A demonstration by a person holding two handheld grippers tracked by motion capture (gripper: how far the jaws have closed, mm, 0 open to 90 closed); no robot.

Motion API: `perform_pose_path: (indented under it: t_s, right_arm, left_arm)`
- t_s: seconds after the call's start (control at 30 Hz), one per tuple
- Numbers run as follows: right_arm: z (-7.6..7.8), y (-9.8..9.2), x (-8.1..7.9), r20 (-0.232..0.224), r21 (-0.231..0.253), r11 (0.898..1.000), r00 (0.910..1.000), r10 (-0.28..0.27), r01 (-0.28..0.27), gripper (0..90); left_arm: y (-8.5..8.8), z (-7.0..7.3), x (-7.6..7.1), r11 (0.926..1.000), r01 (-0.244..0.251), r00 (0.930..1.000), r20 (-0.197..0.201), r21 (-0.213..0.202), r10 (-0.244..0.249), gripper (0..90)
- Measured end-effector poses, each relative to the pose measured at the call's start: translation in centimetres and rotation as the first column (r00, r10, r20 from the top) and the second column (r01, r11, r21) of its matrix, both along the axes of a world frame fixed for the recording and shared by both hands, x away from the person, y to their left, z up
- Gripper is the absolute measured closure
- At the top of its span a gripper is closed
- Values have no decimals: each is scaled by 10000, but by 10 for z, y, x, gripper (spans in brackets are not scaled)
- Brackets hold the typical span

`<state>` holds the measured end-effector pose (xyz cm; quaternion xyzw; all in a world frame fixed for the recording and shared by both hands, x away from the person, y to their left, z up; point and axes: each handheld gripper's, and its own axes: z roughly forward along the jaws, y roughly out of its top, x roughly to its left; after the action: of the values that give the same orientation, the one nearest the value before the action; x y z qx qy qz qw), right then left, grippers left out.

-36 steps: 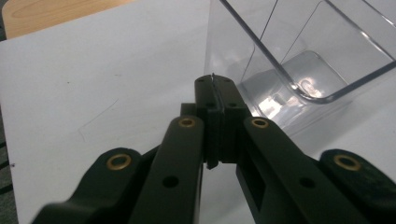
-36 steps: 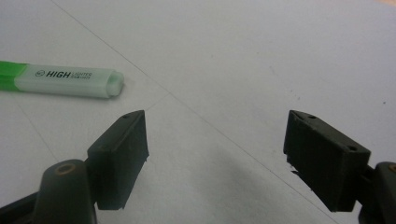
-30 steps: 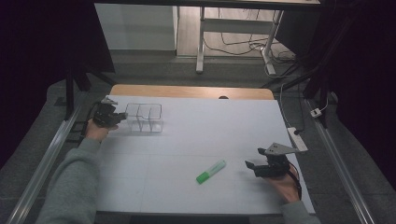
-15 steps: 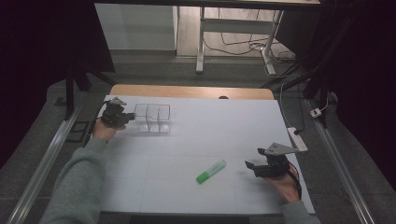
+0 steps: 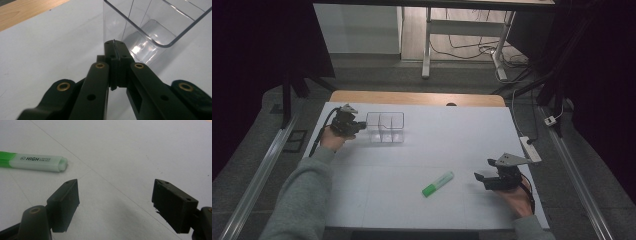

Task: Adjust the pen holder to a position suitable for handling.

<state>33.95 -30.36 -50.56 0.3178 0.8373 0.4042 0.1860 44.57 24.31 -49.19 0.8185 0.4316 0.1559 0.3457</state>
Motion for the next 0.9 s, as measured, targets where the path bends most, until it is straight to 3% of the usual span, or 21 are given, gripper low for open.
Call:
perform_pose_path:
  t_s: [0.9]
  right_arm:
    - [-1, 1, 0, -62, -10, 10000, 10000, 26, -26, 209]
  left_arm:
    - [-36, 3, 6, 9975, 705, 9975, -50, 78, -705, 890]
